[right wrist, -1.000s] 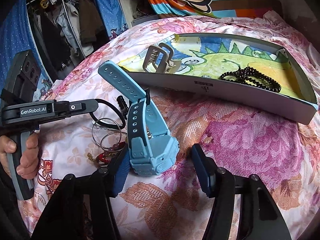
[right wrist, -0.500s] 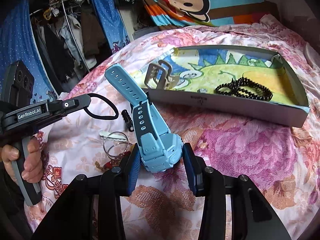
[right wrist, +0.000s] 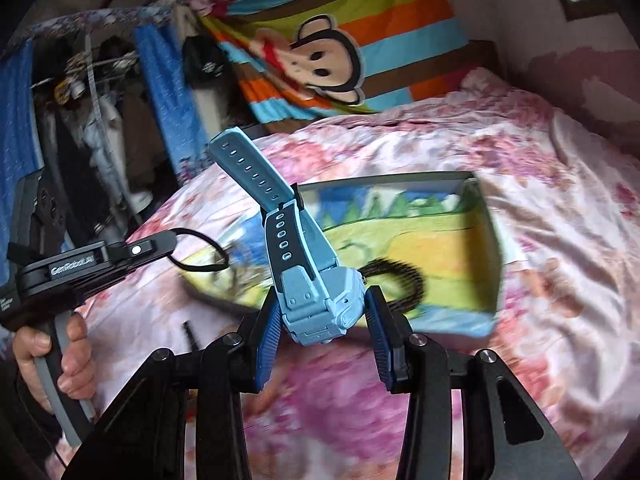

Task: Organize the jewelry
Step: 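Lower the hair tie into the tray with the left tool while the right tool places the watch there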

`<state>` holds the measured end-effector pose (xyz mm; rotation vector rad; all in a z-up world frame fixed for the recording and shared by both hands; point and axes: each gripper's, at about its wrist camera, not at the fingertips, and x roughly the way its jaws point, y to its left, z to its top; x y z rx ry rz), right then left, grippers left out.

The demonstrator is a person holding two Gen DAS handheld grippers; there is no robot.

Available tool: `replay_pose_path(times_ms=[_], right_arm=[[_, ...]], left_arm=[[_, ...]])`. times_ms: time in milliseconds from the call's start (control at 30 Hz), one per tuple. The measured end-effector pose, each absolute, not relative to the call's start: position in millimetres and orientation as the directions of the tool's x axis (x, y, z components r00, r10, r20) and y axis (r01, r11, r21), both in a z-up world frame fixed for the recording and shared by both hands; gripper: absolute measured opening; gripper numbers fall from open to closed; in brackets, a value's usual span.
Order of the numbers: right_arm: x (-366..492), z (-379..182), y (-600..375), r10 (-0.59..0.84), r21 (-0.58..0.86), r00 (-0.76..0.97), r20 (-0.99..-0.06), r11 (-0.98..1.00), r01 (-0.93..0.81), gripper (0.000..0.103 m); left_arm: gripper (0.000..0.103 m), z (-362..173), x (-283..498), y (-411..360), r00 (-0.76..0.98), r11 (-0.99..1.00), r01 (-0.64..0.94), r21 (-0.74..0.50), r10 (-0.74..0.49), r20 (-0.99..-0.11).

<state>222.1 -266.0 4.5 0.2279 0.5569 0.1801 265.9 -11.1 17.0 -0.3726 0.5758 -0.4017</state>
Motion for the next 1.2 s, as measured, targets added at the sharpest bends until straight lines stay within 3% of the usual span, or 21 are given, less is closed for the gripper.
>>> replay_pose_path(times_ms=[233, 433, 600, 733, 800, 833, 867, 1000, 1067, 1200], right_arm=[[259, -22, -288, 0.165, 0.266, 0.811, -0.561, 0.964, -0.012, 0.037], [258, -27, -283, 0.139, 0.234, 0.817, -0.560, 0.972, -0.005, 0.037], [252, -23, -283, 0.128, 0.223, 0.819, -0.559, 0.975, 0.000, 0.038], [246, -18, -284, 0.122, 0.226, 0.822, -0.556, 0.974, 0.008, 0.045], [242, -15, -286, 0.125, 0.235, 0.826, -0.549, 0.972, 0.009, 0.059], [240, -13, -287, 0.127, 0.241, 0.828, -0.546, 0.971, 0.009, 0.060], [238, -11, -288, 0.125, 0.243, 0.829, -0.546, 0.970, 0.013, 0.060], [222, 0, -294, 0.110, 0.262, 0.843, -0.527, 0.964, 0.037, 0.063], [209, 9, -295, 0.113, 0.275, 0.861, -0.496, 0.961, 0.033, 0.072], [182, 30, -290, 0.136, 0.289, 0.895, -0.424, 0.957, -0.009, 0.086]], left_arm=[[0.007, -8, 306, -58, 0.703, 0.888, 0.213, -0.408, -0.430, -0.566], [0.008, -26, 314, -78, 0.654, 0.927, 0.198, -0.319, -0.368, -0.661], [0.013, -31, 316, -71, 0.634, 0.915, 0.168, -0.367, -0.385, -0.671], [0.032, -24, 308, -68, 0.643, 0.914, 0.159, -0.372, -0.383, -0.664], [0.051, -17, 300, -67, 0.660, 0.914, 0.162, -0.373, -0.381, -0.647], [0.067, -12, 295, -65, 0.674, 0.909, 0.159, -0.385, -0.385, -0.631], [0.075, -7, 289, -62, 0.692, 0.905, 0.147, -0.400, -0.383, -0.612], [0.077, 12, 268, -53, 0.723, 0.898, 0.139, -0.418, -0.380, -0.576], [0.091, 23, 254, -48, 0.750, 0.907, 0.129, -0.400, -0.353, -0.560], [0.102, 45, 221, -35, 0.808, 0.919, 0.113, -0.379, -0.307, -0.503]])
